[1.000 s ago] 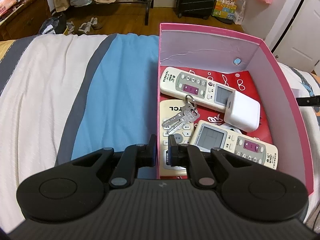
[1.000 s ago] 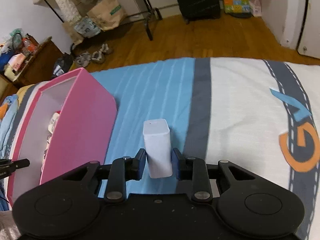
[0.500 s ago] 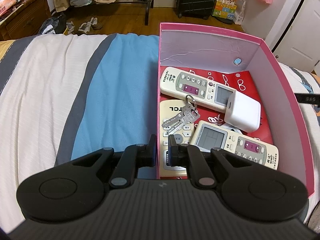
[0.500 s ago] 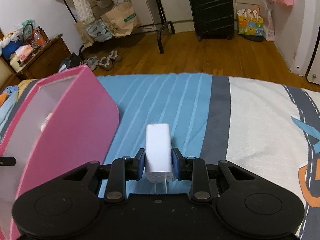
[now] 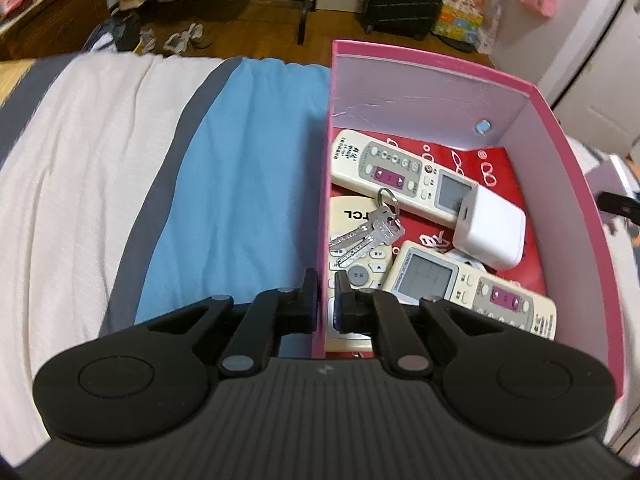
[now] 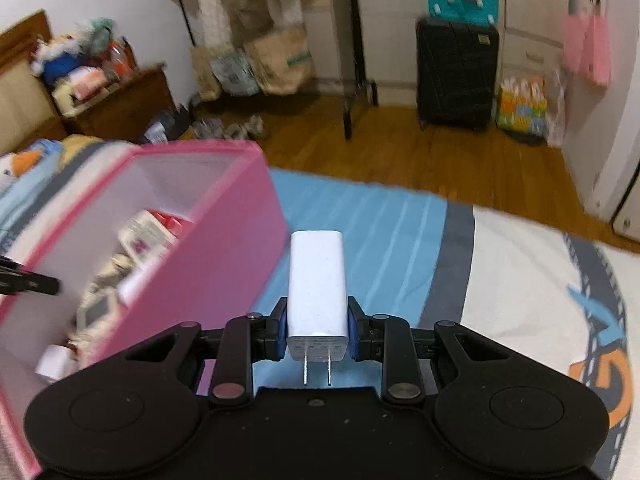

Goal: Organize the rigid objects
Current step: 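Carry the white charger over the pink box with the right gripper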

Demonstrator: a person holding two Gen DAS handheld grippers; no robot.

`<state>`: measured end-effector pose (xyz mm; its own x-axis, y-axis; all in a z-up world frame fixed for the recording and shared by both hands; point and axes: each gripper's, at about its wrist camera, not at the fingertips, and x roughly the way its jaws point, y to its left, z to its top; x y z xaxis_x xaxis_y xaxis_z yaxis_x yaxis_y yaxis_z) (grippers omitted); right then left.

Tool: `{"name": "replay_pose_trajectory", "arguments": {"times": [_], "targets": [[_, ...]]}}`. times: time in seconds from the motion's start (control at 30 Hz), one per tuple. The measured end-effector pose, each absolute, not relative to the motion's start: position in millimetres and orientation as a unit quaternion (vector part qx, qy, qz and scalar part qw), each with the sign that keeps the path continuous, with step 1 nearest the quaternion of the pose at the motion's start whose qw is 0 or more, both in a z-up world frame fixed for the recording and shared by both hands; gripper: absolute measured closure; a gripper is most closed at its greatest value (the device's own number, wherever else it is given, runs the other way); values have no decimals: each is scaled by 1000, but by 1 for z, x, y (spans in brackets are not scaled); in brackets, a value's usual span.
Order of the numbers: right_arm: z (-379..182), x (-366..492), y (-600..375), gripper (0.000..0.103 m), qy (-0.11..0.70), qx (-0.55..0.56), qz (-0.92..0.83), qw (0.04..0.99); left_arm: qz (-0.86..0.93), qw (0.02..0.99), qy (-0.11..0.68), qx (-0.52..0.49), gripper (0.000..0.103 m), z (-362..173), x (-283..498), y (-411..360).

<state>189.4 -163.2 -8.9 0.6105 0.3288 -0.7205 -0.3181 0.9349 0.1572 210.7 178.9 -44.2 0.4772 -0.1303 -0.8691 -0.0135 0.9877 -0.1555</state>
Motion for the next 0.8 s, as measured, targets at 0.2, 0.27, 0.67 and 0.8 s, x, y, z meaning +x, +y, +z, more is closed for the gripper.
{"name": "replay_pose_trajectory", "arguments": {"times": [0.2,0.27,0.67,0.8], "targets": [[24,154,-152,71,346,50,207,914,-28,852,515,-89,98,-45,212,183],[27,143,-142,71,334,55,218,915,-29,851,516,-89,98,-45,213,184],[32,120,-61,71,326,-77,259,906,-40,851,515,-94,98,-45,210,189],[31,132,-38,72,350,-139,296,878,-36,854,513,-84,98,-45,209,186]]}}
